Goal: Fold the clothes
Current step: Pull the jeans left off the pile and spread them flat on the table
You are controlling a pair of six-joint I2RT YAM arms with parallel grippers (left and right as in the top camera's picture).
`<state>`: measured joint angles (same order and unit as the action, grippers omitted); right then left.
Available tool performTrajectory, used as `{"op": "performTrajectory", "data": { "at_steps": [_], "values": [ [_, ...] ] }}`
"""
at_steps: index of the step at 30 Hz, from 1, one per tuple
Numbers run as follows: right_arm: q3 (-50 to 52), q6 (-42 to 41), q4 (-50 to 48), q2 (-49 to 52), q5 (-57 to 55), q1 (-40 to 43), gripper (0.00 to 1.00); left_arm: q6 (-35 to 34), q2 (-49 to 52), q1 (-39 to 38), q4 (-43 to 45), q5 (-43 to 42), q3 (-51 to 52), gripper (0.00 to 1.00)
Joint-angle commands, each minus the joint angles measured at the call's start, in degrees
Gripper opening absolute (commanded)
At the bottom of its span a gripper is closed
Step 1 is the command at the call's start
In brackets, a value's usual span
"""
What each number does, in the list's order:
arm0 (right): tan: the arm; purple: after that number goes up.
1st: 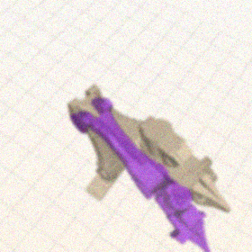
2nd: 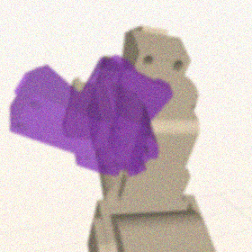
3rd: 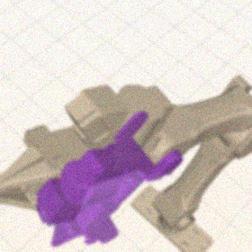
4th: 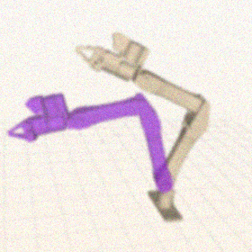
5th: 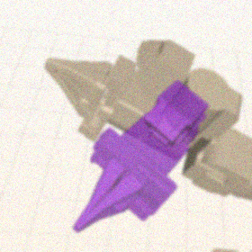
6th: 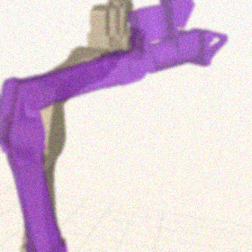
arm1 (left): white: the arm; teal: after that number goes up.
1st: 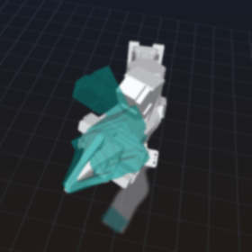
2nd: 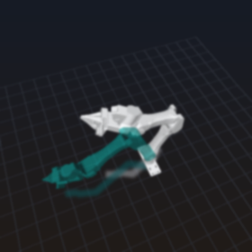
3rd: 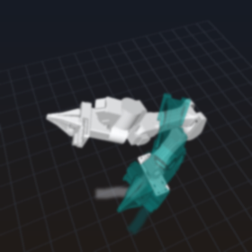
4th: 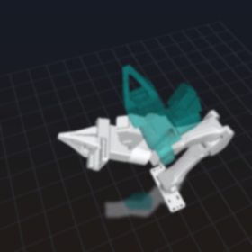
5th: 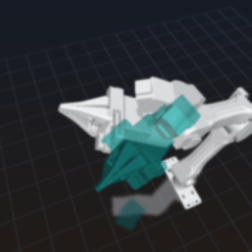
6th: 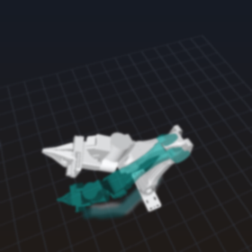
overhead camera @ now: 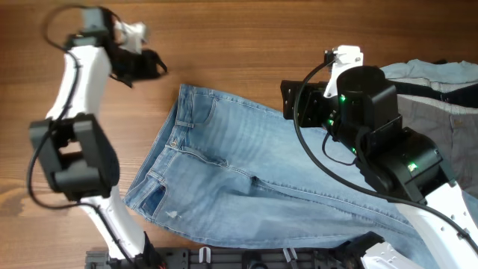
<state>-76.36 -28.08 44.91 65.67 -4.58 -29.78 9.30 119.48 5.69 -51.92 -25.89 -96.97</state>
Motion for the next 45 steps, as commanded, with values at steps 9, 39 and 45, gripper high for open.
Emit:
{"op": "performTrajectory", "data": {
  "at_steps": [9,39,45],
  "values": [
    [-0.57,-0.63,2.51,-0.52,-1.01,0.17,0.86,5.6,9.97,-8.44,5.05,2.99,4.02,0.46],
    [-0.02,-2.1,-0.13,28.7,6.51,21.84,0.19,-10.64,-14.21,23.15,-21.11,4.07,-12.76,0.64],
    [-0.02,-4.66,-8.31,50.99,13.07,22.38,0.04,-8.02,-14.21,12.76,-22.99,5.55,-12.76,0.7]
  ]
}}
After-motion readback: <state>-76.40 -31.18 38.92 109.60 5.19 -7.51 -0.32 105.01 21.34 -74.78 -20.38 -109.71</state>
